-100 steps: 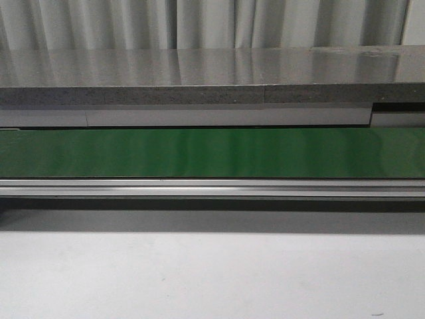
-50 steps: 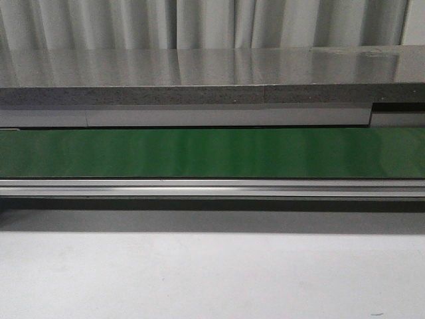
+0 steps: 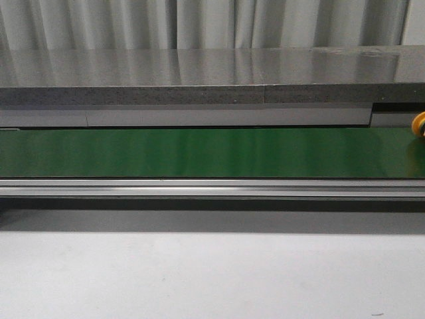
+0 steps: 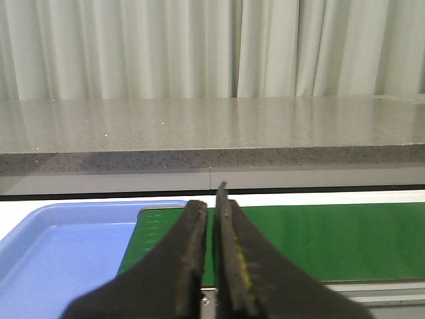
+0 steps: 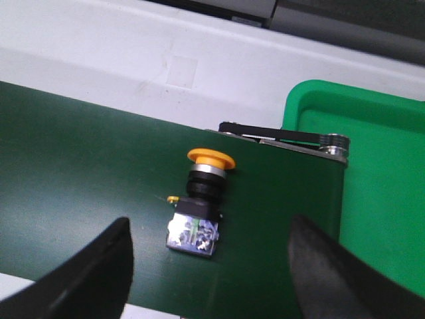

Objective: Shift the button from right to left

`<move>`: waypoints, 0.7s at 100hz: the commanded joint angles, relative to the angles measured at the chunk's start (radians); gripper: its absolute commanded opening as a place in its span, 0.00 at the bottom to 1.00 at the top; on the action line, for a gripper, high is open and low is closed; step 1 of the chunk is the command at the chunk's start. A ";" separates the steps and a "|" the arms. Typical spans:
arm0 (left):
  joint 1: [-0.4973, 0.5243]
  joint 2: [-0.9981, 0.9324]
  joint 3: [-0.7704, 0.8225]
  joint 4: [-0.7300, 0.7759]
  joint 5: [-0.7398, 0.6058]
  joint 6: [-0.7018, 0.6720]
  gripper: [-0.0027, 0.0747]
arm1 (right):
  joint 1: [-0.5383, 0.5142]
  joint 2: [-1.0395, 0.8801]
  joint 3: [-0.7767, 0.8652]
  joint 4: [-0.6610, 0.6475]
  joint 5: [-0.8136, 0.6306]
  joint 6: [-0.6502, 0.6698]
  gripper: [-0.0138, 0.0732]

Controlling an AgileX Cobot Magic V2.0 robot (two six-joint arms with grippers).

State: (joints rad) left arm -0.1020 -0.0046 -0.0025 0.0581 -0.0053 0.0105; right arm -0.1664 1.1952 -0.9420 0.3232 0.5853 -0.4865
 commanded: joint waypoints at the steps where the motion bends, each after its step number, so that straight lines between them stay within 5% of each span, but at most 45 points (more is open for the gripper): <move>1: 0.002 -0.037 0.042 -0.008 -0.083 -0.010 0.04 | 0.012 -0.120 0.069 0.019 -0.131 -0.018 0.69; 26: 0.002 -0.037 0.042 -0.008 -0.083 -0.010 0.04 | 0.071 -0.416 0.339 0.032 -0.266 -0.019 0.69; 70: 0.002 -0.037 0.042 -0.008 -0.083 -0.010 0.04 | 0.080 -0.822 0.513 0.080 -0.174 -0.019 0.68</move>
State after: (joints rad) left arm -0.1020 -0.0046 -0.0025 0.0581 -0.0053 0.0105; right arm -0.0873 0.4106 -0.4214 0.3781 0.4656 -0.4965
